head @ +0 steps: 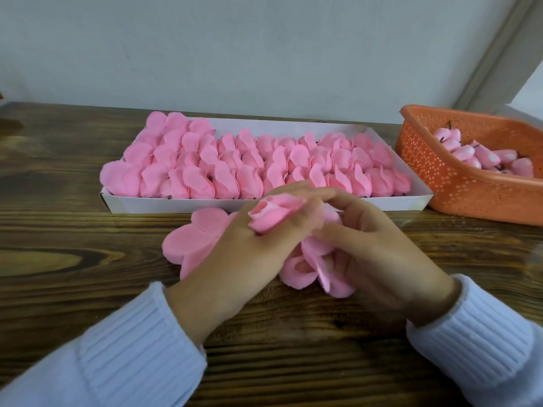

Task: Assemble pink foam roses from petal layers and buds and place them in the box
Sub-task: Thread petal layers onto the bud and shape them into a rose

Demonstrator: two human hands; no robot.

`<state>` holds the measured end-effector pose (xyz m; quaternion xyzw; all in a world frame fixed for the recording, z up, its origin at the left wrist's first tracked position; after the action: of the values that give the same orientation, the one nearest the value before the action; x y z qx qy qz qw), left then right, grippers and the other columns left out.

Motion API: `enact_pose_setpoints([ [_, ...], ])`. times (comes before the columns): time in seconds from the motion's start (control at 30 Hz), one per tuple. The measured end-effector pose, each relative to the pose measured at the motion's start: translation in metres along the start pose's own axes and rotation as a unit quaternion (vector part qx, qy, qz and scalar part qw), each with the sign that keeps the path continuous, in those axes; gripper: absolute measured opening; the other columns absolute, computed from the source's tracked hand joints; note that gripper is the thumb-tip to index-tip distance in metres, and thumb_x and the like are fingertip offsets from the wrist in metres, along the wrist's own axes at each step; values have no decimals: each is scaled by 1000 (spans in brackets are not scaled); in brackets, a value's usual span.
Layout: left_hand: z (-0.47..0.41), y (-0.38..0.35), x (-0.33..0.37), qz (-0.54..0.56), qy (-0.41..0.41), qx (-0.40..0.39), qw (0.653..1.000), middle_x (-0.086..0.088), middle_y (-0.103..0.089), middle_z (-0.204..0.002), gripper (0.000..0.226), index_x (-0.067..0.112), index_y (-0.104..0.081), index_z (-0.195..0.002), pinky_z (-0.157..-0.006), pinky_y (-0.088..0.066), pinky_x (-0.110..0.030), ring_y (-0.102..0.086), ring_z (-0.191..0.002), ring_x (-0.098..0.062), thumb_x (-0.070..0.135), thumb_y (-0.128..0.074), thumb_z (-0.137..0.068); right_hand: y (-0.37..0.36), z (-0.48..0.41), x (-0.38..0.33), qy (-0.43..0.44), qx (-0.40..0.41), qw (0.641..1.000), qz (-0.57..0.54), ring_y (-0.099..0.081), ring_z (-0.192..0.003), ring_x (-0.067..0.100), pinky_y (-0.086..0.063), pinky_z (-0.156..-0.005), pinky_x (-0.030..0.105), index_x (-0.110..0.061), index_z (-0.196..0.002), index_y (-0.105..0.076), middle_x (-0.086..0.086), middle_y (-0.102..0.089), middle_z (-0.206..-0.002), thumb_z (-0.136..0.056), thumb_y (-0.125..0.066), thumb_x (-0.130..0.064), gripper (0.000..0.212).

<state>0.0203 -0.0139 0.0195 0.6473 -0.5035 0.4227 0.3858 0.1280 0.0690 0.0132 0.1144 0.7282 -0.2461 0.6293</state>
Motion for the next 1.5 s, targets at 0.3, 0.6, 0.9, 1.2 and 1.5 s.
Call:
enact_pose_setpoints([
  [0.3, -1, 7, -11, 84, 79, 130, 985, 11, -60, -57, 29, 38, -70, -95, -48, -27, -45, -46, -43, -9, 56, -65, -73, 4, 5, -15, 162, 134, 928, 308, -67, -71, 8, -50, -65, 18, -12, -85, -67, 1, -72, -77, -88, -65, -7, 6],
  [0.6, -1, 9, -15, 59, 121, 146, 980, 21, -61, -69, 59, 30, -71, -102, -30, -26, -27, -58, -47, -11, 74, -64, -64, 2, 7, -15, 198, 128, 913, 334, -61, -67, -1, -44, -64, 9, -10, -79, -65, -8, -65, -71, -87, -65, -2, 11],
  [0.9, -2, 10, -20, 127, 146, 153, 969, 0, -75, -85, 46, 25, -76, -88, -77, -56, -28, -71, -84, -10, 66, -64, -70, -4, 8, -18, 248, 89, 903, 338, -67, -80, 3, -50, -75, 14, -19, -88, -64, -16, -68, -84, -85, -63, -3, 16],
  [1.2, -4, 5, -18, 236, 187, 119, 946, -6, -71, -113, 71, 6, -61, -121, -95, -50, -33, -66, -109, -15, 56, -53, -70, -1, 8, -14, 221, 86, 927, 291, -69, -76, 9, -49, -70, 15, -7, -84, -59, 0, -68, -81, -82, -59, 2, 9],
  [1.5, -6, 5, -18, 323, 202, 79, 921, -15, -67, -118, 64, -1, -56, -117, -98, -47, -36, -64, -113, -21, 52, -40, -86, 1, 8, -12, 205, 97, 935, 272, -68, -74, 16, -49, -69, 20, -5, -81, -58, 2, -67, -78, -79, -57, 2, 8],
])
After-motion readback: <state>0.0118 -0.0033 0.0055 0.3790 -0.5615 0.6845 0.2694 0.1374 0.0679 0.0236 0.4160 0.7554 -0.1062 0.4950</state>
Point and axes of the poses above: each hand's wrist, its own z-axis away from the middle knuckle, its own y-axis out of the back of the hand, x = y × z, the point moved 3 cm from there along -z, towards the middle knuckle
